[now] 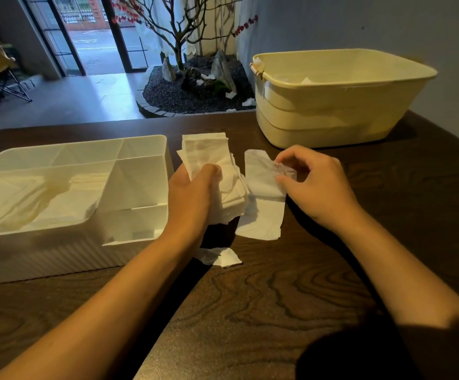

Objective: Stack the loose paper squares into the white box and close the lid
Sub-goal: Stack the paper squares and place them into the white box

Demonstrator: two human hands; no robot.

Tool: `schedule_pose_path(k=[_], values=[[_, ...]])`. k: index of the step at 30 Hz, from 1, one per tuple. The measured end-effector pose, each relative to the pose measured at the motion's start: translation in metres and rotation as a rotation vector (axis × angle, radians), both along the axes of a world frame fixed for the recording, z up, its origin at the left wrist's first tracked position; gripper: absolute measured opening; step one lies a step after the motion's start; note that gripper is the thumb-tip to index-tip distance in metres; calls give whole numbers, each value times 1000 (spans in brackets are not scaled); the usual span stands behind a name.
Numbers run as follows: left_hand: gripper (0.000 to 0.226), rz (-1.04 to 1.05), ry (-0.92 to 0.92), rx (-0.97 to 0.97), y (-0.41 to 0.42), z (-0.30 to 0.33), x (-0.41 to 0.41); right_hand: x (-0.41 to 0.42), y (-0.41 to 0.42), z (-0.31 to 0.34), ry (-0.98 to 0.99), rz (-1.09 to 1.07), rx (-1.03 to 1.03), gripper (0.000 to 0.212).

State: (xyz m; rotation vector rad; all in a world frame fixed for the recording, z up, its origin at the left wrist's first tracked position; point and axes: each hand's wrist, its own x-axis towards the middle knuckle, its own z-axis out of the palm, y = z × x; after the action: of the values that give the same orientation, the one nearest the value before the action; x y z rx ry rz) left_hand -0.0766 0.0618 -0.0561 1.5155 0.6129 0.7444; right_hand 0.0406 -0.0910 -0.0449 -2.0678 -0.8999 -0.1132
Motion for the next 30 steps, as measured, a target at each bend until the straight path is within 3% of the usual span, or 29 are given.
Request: schedule_pose_path(k=[4, 5, 7, 9, 10, 12, 17, 26, 28, 30], values=[[16, 39, -72, 11, -1, 2, 0, -6, -11, 18, 461, 546, -251, 28], [16, 44, -89, 9, -1, 3, 0, -8, -12, 23, 553, 613, -238, 26], [16, 46, -113, 0, -1, 4, 0, -6, -12, 26, 612, 509, -61, 19], [15, 40, -118, -10, -2, 3, 0, 1, -9, 17, 437, 189, 41, 11], [15, 34, -118, -12, -2, 4, 0, 5, -7, 10, 270, 31, -34, 10], [14, 31, -125, -21, -3, 4, 0, 8, -3, -1, 91, -74, -273, 8], [21, 46, -216, -73, 1, 5, 0, -10, 6, -2, 65, 70, -555, 18], [13, 52, -304, -52, 0, 3, 3, -35, 1, 13, -72, 354, -498, 28], [10, 58, -322, -52, 1, 3, 3, -39, 1, 15, -45, 426, -477, 24], [10, 58, -327, -52, 1, 3, 3, -33, -1, 17, 99, 461, -323, 11]])
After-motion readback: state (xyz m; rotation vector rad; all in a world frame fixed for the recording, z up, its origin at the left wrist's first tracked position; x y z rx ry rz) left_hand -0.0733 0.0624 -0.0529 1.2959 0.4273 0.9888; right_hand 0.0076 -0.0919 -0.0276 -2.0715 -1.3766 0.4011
